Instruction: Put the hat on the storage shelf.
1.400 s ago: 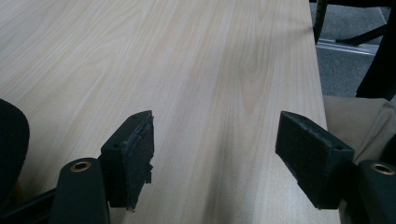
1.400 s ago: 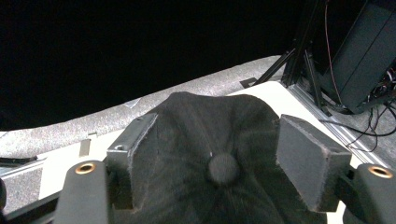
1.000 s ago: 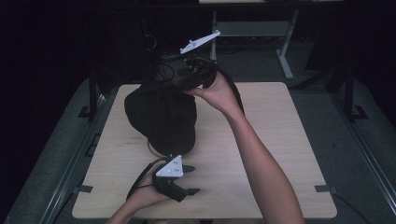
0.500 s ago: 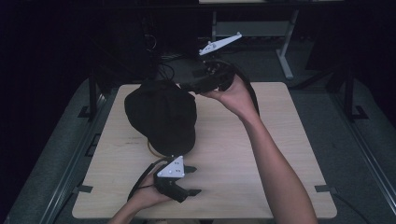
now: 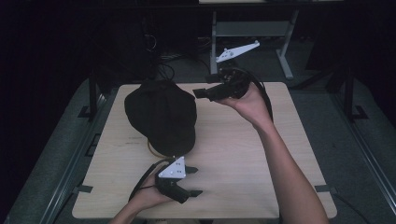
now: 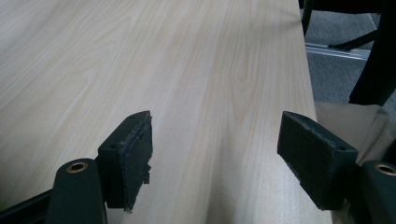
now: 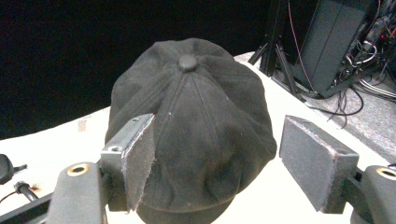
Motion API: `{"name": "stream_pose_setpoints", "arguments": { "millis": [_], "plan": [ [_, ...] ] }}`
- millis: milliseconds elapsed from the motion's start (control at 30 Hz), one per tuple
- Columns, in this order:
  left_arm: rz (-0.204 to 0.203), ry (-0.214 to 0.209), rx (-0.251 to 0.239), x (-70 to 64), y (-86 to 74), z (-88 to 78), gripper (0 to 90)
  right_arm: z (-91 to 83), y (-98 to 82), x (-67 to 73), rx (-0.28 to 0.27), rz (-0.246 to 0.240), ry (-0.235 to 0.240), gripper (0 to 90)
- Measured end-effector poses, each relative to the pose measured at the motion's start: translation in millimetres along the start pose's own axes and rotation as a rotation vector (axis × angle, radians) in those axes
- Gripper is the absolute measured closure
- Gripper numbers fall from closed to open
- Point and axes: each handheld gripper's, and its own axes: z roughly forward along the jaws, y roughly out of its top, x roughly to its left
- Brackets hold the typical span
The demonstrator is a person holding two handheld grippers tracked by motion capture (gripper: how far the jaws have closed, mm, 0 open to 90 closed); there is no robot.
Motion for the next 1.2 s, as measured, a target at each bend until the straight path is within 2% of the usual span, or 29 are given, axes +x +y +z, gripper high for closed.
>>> {"name": "stream_pose_setpoints", "arguments": {
  "millis": [367, 867, 1200],
  "plan": [
    [0.007, 0.002, 0.002, -2.5, 0.5, 1.3, 26.1, -14.6, -18.9, -3.2, -0.001, 0.027, -0.013, 25.7],
    [0.000, -0.001, -0.002, -3.4, 0.4, 1.8, 26.0, -26.3, -37.6, -7.0, 0.004, 0.048, -0.027, 25.3],
    [0.012, 0.002, -0.004, -2.9, 0.1, 2.8, 25.9, -34.1, -55.9, -10.9, 0.011, 0.073, -0.038, 25.2]
  ]
}}
